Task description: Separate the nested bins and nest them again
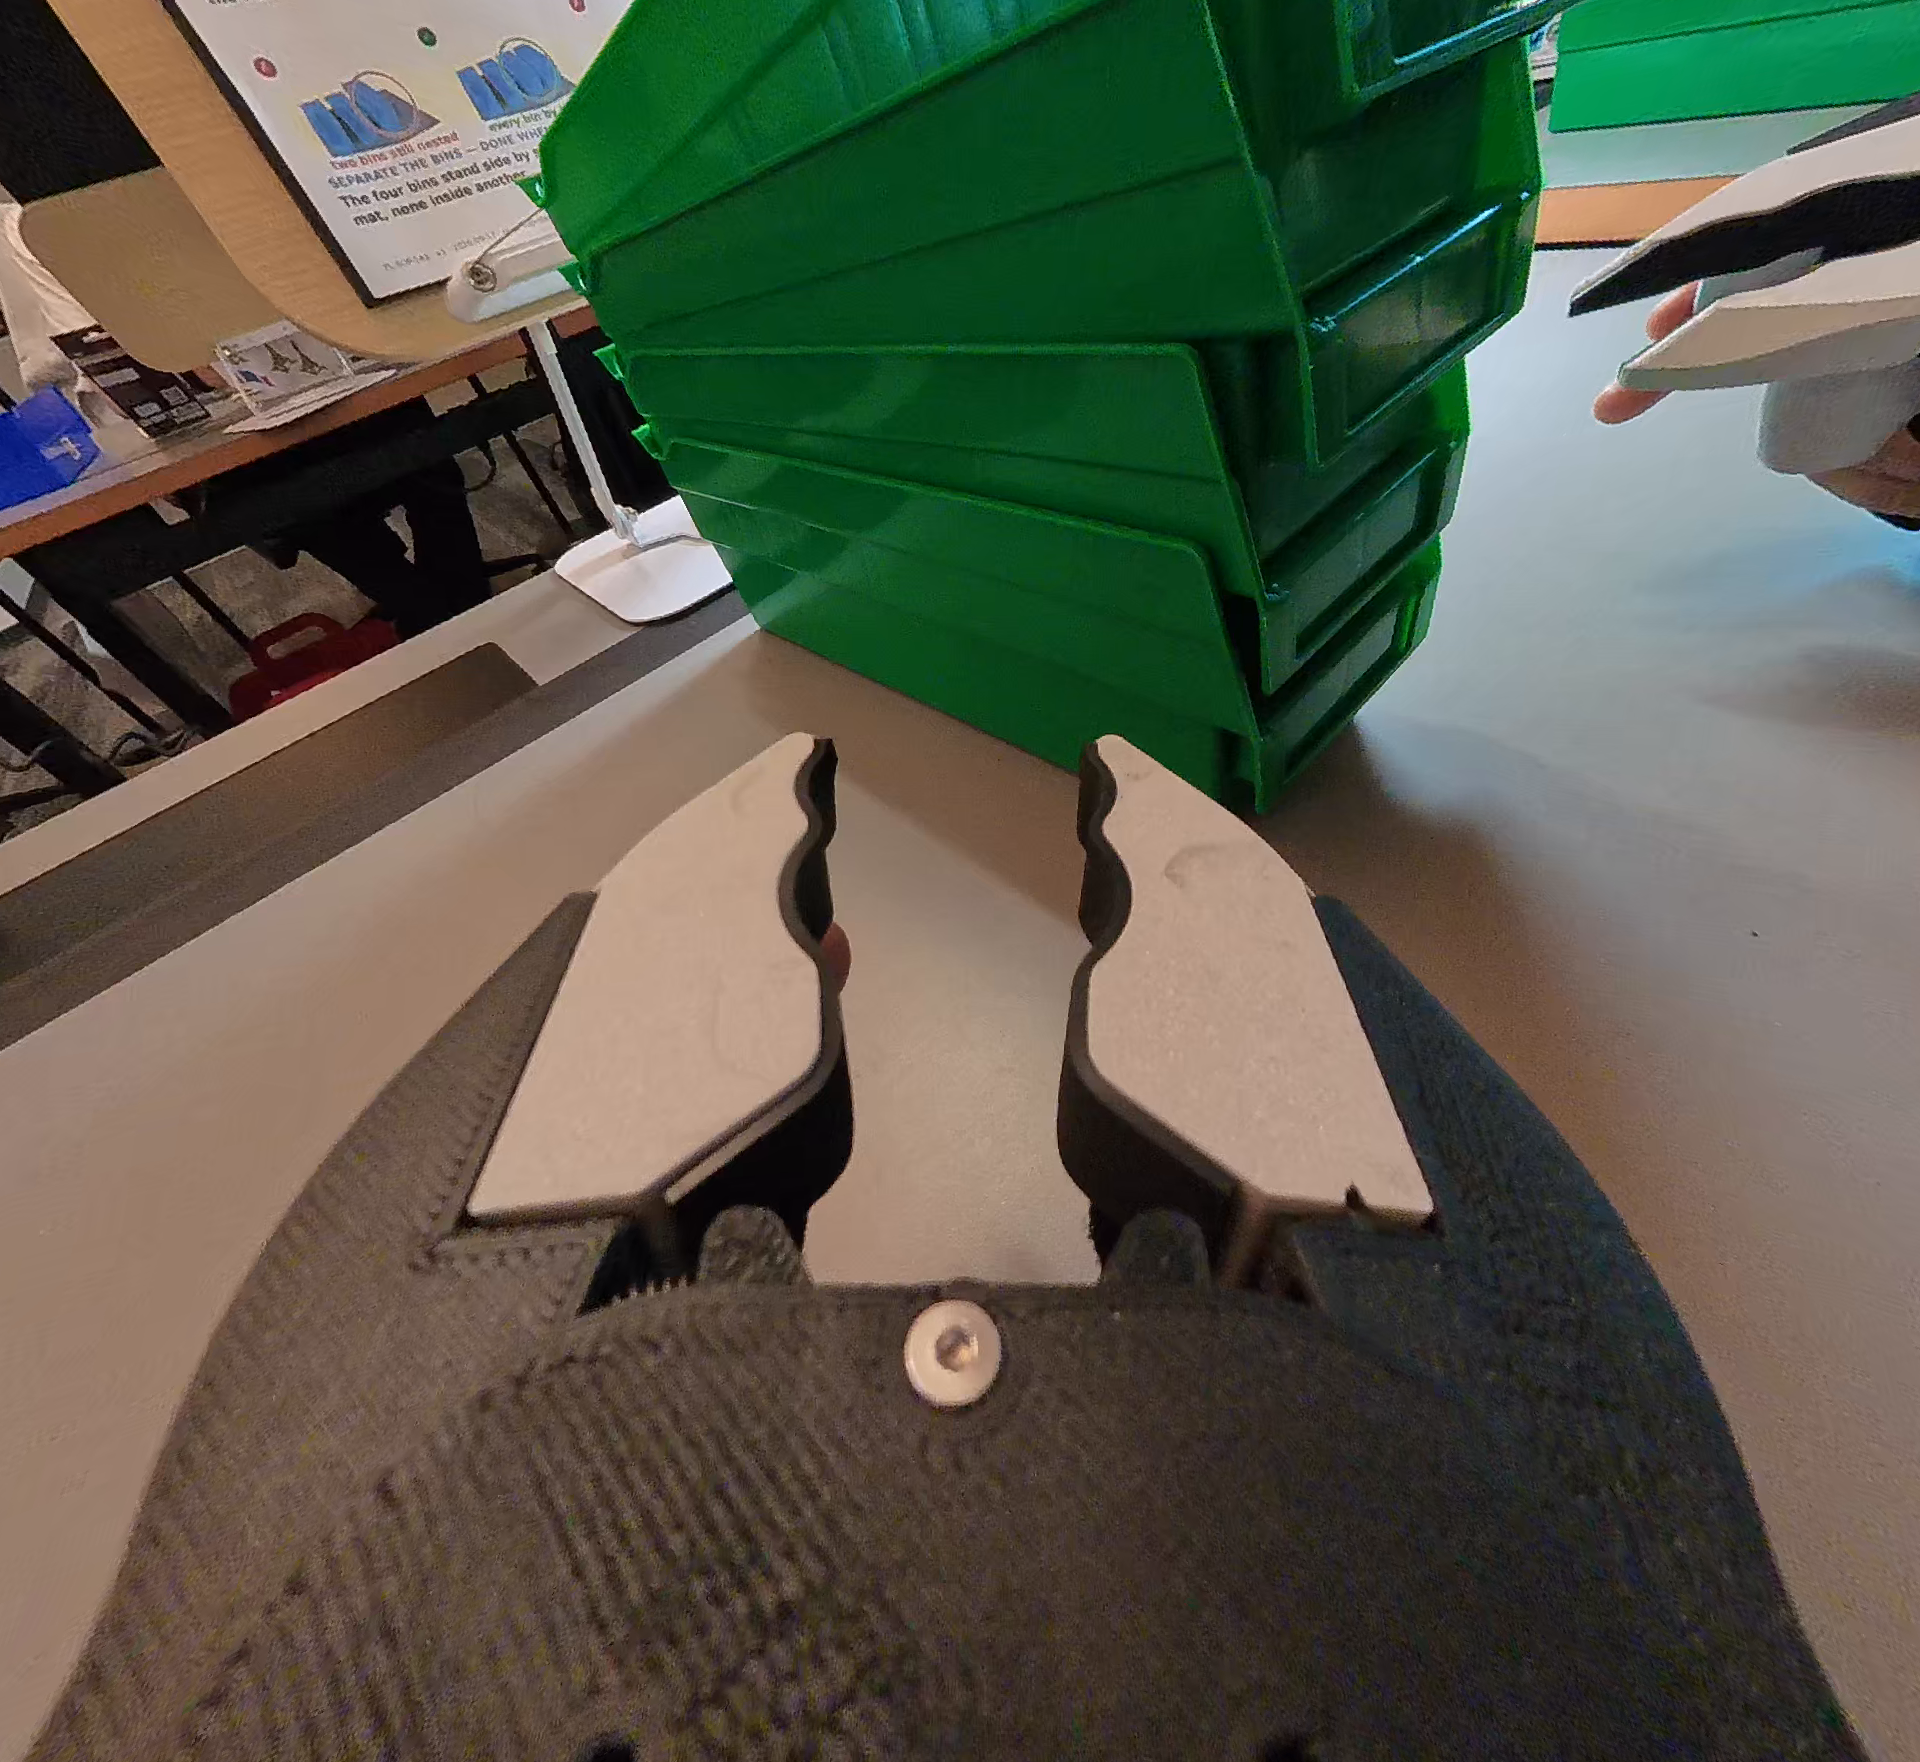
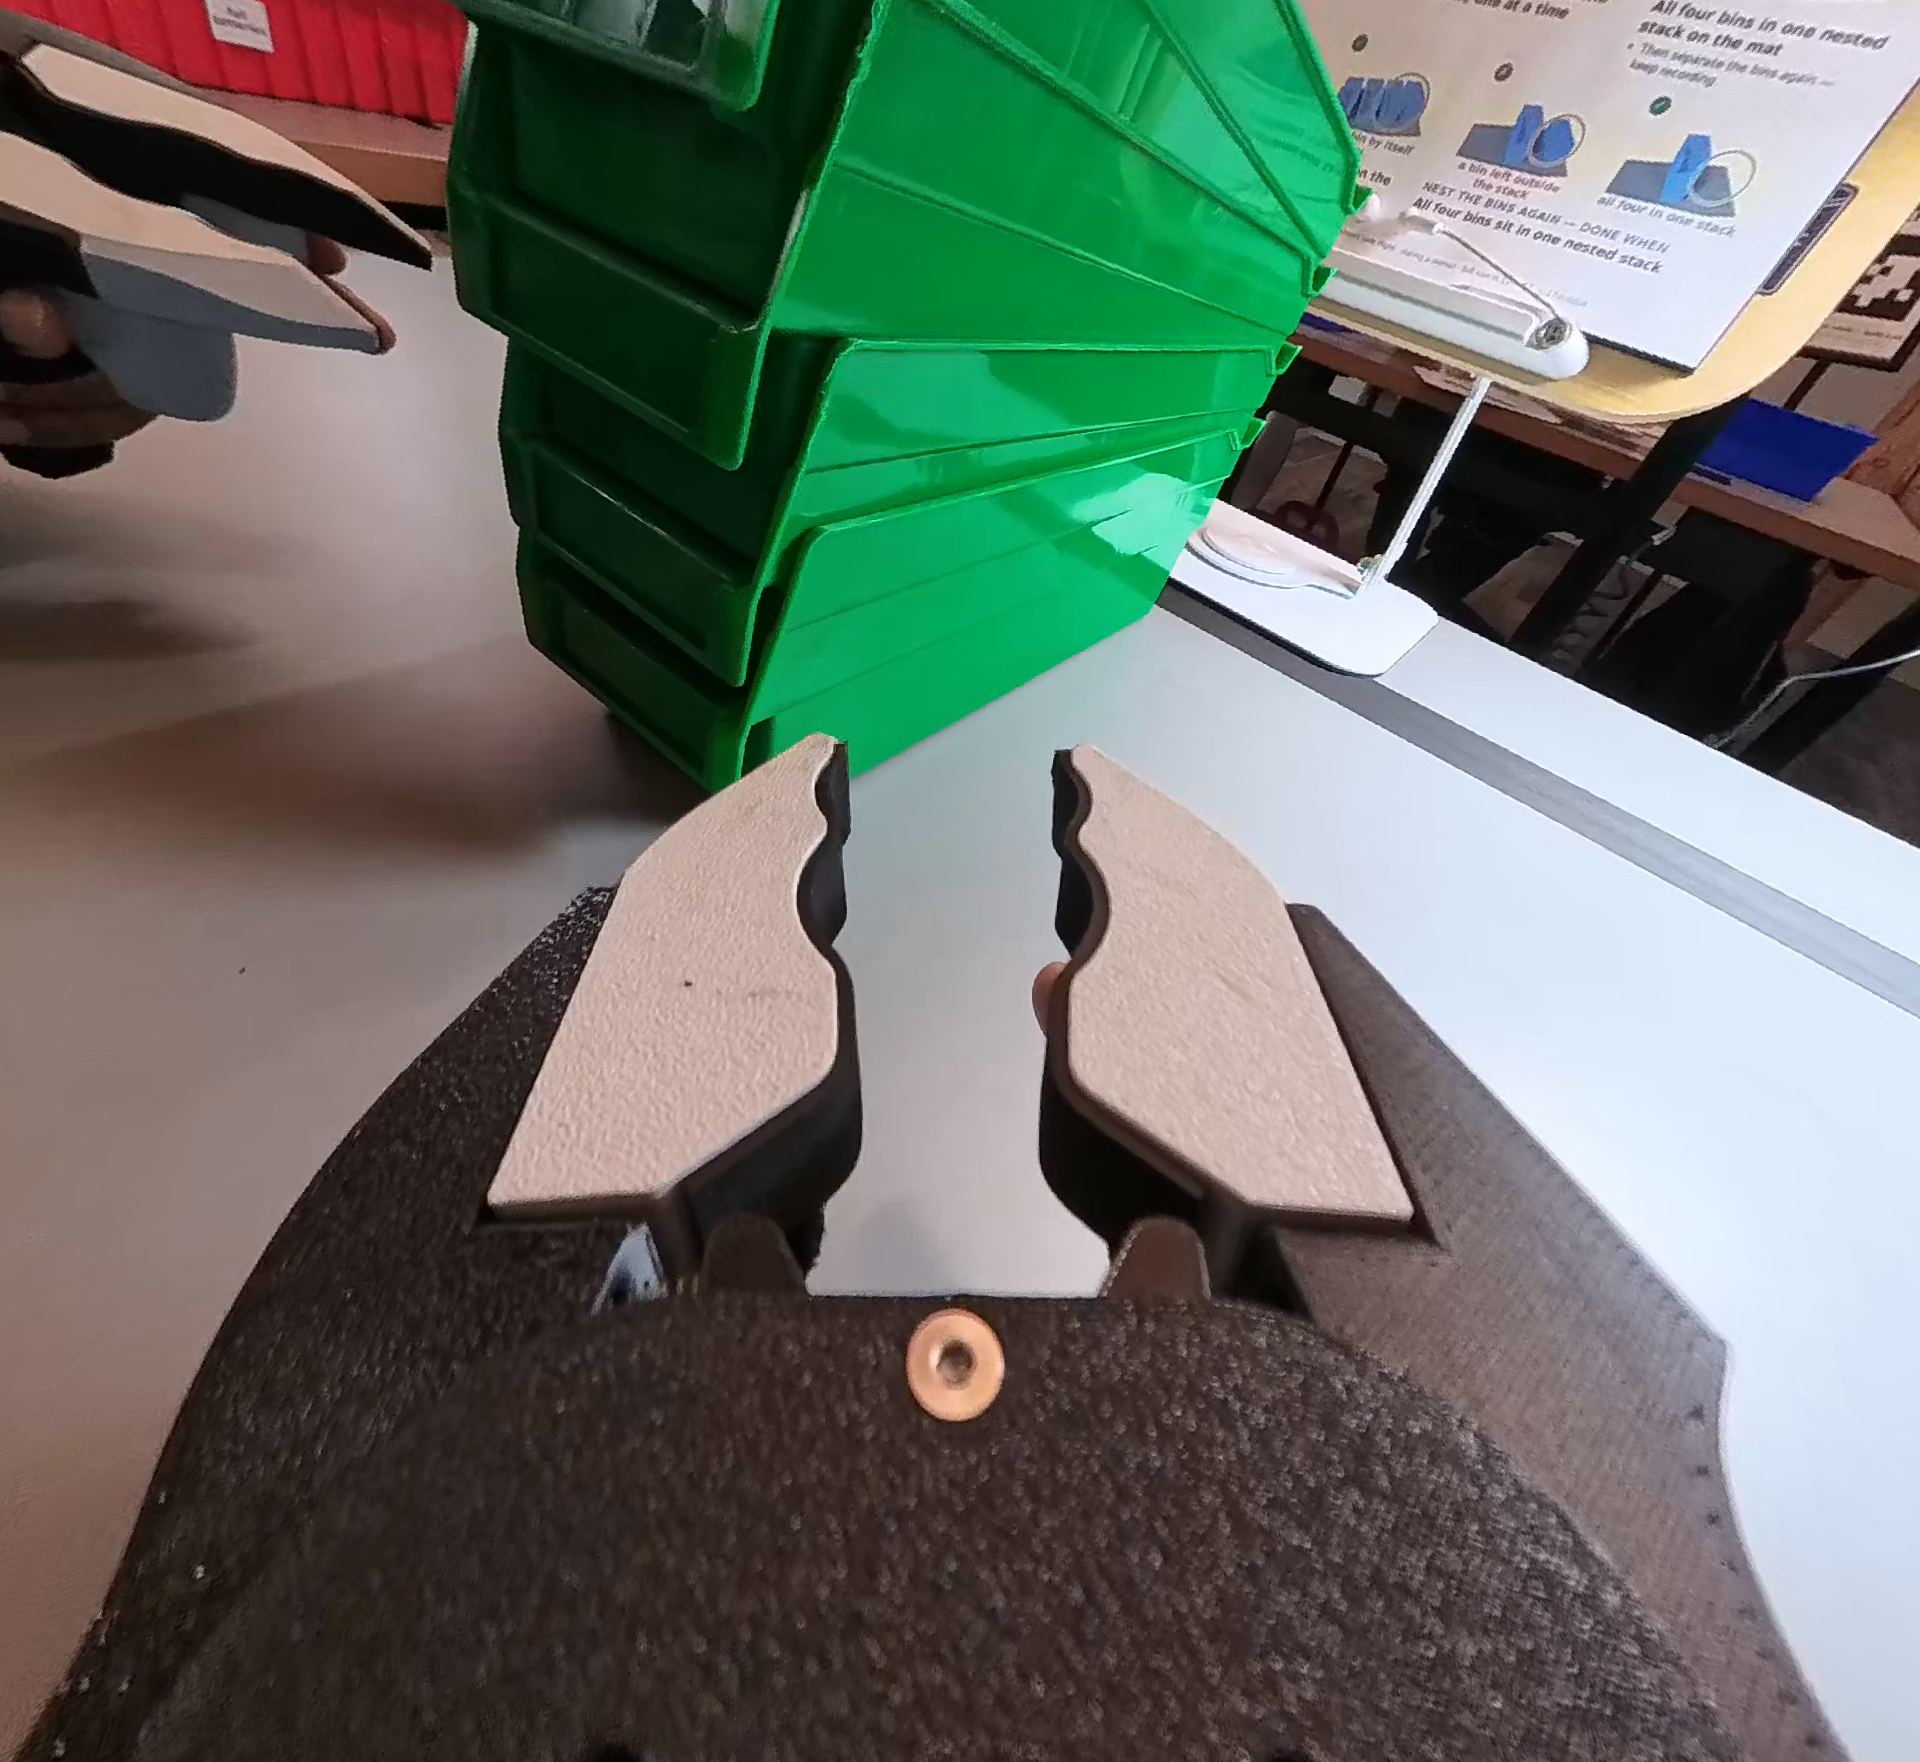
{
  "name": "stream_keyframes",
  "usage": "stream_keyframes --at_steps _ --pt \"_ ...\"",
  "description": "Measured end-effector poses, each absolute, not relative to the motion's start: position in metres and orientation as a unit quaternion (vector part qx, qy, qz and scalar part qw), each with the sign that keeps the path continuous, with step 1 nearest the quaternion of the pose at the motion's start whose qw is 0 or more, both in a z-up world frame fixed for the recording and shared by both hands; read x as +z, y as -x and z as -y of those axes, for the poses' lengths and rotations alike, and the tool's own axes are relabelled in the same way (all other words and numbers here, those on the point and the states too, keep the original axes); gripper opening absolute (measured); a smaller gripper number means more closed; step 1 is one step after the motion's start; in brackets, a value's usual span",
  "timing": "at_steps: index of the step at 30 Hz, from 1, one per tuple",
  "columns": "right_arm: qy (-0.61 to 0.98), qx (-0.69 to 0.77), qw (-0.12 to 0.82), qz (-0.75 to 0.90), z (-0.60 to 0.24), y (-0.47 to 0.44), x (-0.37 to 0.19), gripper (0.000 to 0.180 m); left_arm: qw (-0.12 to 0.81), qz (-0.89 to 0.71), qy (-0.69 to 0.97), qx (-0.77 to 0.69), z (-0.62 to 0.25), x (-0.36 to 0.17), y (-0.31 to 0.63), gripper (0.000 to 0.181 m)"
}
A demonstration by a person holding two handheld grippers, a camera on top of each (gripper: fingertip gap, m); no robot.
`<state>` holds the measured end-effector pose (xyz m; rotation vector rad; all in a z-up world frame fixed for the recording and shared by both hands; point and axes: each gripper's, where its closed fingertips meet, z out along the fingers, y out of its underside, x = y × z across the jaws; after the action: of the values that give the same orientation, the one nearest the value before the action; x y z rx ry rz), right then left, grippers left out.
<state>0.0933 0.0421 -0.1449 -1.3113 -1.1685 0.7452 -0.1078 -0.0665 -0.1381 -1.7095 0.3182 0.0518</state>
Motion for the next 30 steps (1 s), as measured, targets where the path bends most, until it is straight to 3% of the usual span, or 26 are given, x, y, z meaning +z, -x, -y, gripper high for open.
stream_keyframes --at_steps 22,30 --pt "0.563 0.312 0.578 0.501 -0.040 -0.092 -0.148 0.033 0.658 -0.145 0.739 0.019 0.070 -0.131 0.101 0.045" --pt "0.568 0.325 0.577 0.488 -0.042 -0.094 -0.145 0.043 0.666 -0.167 0.727 0.026 0.073 -0.096 0.086 0.046"
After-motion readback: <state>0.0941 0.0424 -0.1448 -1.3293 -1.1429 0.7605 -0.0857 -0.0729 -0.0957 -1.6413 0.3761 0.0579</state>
